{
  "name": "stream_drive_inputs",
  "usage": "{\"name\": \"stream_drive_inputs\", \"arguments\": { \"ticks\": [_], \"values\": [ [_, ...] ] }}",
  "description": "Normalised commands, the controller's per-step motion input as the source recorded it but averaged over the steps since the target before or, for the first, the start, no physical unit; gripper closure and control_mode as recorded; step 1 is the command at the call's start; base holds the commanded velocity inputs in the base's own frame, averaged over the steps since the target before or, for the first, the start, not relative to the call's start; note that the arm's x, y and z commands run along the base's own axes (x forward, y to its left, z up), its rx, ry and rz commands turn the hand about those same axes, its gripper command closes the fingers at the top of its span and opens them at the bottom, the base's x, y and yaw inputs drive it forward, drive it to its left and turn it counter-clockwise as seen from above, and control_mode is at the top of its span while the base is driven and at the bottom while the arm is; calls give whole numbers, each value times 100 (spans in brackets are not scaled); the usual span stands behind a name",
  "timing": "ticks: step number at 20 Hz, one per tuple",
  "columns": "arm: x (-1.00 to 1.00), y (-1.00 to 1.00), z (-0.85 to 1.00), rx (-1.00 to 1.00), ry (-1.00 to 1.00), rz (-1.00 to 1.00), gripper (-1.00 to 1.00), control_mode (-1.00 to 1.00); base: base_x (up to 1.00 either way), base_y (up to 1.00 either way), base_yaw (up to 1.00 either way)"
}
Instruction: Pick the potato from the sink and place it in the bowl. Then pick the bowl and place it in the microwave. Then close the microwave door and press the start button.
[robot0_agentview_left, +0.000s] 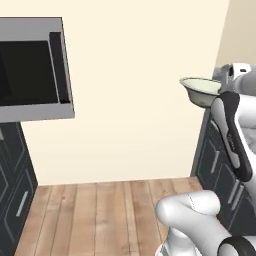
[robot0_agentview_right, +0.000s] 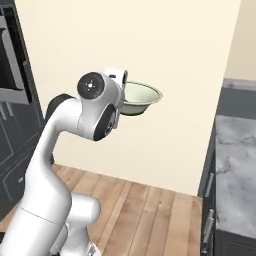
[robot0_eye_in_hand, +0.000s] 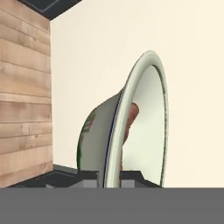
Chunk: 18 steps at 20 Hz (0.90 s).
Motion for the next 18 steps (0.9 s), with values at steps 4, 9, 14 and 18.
{"name": "stream_drive_inputs", "arguments": {
  "ticks": [4, 9, 14, 18],
  "values": [
    [0, 0, 0, 0, 0, 0, 100, 100, 100, -30, 40],
    [0, 0, 0, 0, 0, 0, 100, 100, 100, -19, 59],
    [0, 0, 0, 0, 0, 0, 100, 100, 100, -14, 62],
    [0, 0, 0, 0, 0, 0, 100, 100, 65, -2, 69]
  ]
}}
